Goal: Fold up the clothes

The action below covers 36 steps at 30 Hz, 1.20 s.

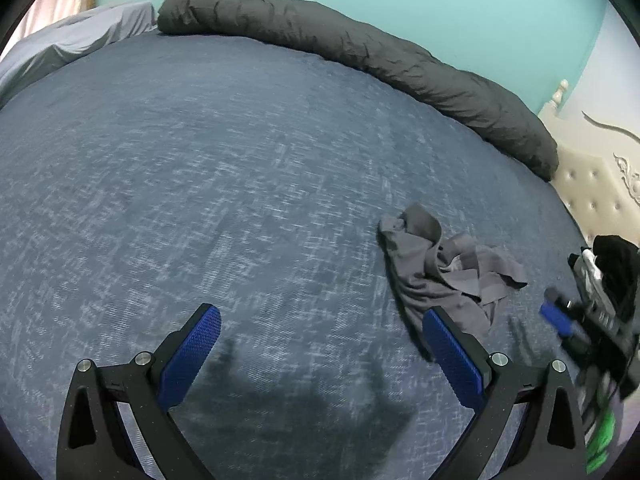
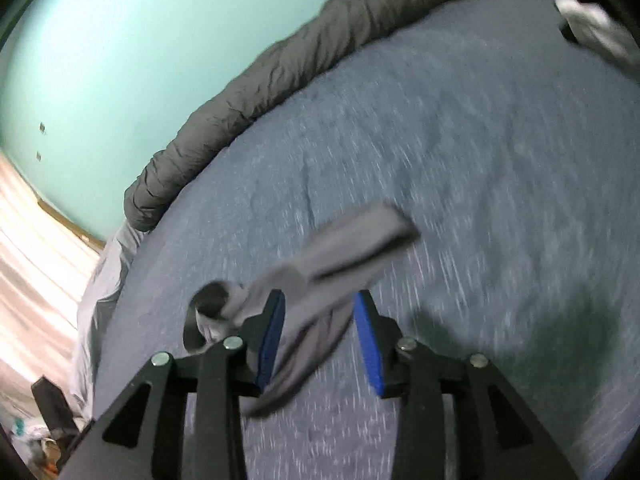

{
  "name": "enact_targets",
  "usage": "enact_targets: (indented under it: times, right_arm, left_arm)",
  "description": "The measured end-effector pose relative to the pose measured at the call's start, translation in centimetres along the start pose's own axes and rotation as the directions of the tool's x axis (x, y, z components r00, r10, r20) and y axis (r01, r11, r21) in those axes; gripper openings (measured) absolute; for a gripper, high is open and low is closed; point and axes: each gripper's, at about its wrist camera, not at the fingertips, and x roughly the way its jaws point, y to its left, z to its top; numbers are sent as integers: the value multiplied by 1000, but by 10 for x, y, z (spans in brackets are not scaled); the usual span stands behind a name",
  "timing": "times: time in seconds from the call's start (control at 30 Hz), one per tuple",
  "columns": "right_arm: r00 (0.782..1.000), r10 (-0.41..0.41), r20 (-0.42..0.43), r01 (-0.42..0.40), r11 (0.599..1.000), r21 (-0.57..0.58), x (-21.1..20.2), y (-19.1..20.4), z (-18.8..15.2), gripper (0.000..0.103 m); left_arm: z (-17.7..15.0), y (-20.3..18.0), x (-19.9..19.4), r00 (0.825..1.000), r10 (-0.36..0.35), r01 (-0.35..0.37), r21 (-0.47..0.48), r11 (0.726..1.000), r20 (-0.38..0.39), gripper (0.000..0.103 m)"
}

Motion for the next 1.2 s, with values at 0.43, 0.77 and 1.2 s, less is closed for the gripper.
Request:
enact_targets:
  times: [0.43,0.77,1.2]
  right_arm:
    - [999,43,2,-43,998,-37,13,5,2,40]
    - [999,48,9,-48,999,10,15,-11,7,41]
    - [998,59,29,-60,998,17,4,-21,12,41]
  left_arm:
    - [43,-44,45,1000,-21,20,87,996,15,103]
    - [77,-65,86,995,-10,24,139,990,-98,86]
    - [90,-83,137,954,0,43,135,990,-301,17]
